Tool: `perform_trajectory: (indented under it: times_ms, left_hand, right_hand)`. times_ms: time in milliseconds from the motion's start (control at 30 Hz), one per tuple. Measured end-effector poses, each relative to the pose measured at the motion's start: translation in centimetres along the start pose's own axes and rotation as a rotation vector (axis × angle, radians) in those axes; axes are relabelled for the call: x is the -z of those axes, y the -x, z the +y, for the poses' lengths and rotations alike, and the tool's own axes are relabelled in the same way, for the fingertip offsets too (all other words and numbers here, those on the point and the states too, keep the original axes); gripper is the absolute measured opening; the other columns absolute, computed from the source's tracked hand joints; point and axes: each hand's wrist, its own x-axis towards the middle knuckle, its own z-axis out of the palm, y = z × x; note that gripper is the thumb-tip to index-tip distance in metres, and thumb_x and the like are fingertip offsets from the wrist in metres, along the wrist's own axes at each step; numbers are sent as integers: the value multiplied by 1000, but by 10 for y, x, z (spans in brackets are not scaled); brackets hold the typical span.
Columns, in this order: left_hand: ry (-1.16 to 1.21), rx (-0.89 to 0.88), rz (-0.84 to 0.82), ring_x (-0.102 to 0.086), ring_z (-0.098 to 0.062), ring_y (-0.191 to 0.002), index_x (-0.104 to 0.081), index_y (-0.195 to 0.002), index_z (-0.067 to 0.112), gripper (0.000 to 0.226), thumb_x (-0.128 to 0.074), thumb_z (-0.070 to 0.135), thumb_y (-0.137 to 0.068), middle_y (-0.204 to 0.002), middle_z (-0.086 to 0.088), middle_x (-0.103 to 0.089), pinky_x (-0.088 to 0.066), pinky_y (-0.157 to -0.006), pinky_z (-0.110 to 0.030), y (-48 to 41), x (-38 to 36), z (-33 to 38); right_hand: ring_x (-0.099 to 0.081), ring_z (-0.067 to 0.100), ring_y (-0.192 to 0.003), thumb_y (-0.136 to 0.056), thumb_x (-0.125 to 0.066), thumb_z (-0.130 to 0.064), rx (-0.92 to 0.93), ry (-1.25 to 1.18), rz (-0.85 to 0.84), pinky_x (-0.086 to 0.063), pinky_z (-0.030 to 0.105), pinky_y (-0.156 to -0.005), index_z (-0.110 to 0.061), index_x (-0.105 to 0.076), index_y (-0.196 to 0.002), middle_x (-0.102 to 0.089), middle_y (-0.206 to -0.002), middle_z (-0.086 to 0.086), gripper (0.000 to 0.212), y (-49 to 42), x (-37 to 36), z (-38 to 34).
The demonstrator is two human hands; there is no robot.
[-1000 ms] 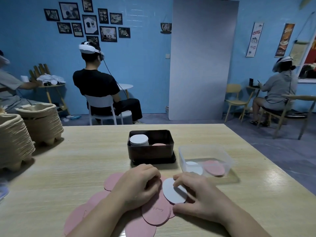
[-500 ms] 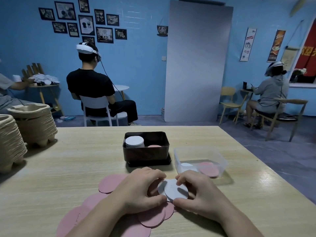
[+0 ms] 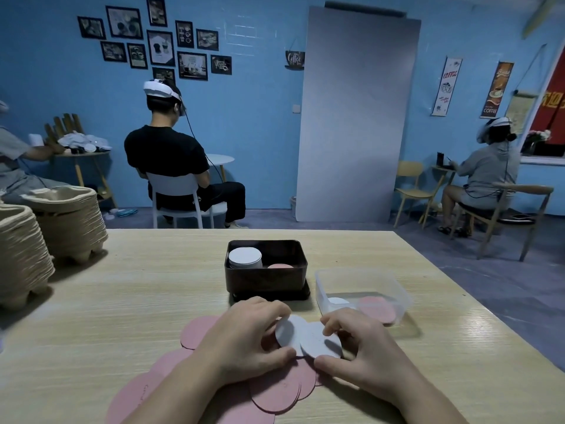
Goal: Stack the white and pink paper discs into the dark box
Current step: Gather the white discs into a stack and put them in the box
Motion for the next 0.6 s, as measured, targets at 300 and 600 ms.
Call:
perform_trajectory:
  times_ms: [300,600]
  left_hand:
    - [57,87,150,-58,-1,-96,-58,-110,36,42,-69,63,-79,-99,24,-61,-53,-79,-31,9,4,-11]
    - [134,-16,172,-59,4,-114,-62,-96,33,31,-74,58,-82,-120,22,-67,-54,-89,-30,7,-6,-1]
  right_hand:
    - [-59,0,-112,-70,-82,-55,56,36,4,-46,16,-84,-45,-54,-85,-63,-113,-27,33,0,-4,1]
    - [-63,3,-114,-73,-86,-52,172,2,80,-56,31,-87,-23,-63,-92,-68,-115,-18,41,-6,-12,-6]
